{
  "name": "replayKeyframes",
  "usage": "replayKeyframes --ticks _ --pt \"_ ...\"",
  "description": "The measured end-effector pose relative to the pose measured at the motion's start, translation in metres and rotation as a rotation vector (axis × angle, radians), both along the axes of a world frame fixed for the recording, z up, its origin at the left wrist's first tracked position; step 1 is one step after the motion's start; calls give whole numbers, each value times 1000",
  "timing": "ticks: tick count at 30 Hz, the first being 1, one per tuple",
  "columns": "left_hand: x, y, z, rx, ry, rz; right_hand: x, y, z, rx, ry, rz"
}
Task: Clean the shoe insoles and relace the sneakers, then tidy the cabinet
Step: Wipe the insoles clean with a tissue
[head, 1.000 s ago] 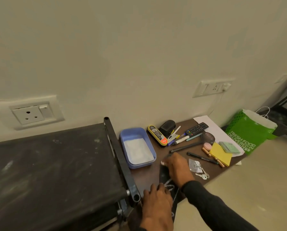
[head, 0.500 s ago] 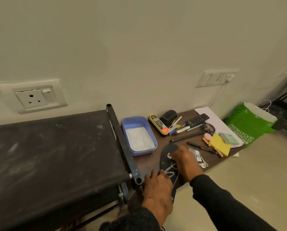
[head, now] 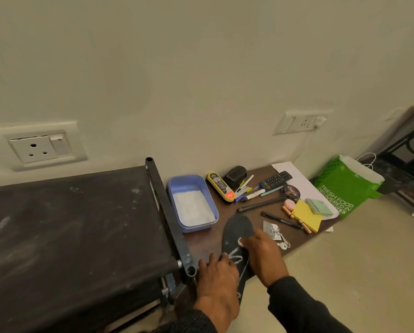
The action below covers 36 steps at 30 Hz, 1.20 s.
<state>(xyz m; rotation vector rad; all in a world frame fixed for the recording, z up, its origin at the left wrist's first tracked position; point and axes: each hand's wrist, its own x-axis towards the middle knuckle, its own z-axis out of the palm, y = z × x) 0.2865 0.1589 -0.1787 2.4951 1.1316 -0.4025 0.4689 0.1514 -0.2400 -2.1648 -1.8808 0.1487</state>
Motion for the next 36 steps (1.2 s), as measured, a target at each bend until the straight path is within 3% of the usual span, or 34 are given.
replayKeyframes --ticks 6,15,27,32,36 --pt "-4 7 5 -36 -4 -37 23 70 16 0 115 -233" --pt "-5 3 4 -30 -32 -17 8 -10 9 -18 120 -169" --pt "0 21 4 -155 9 -67 3 100 10 61 144 -423" --pt "-3 14 6 -111 1 -68 -16 72 0 29 106 -210" --pt "-6 13 7 -115 9 -88 5 100 10 28 139 -334"
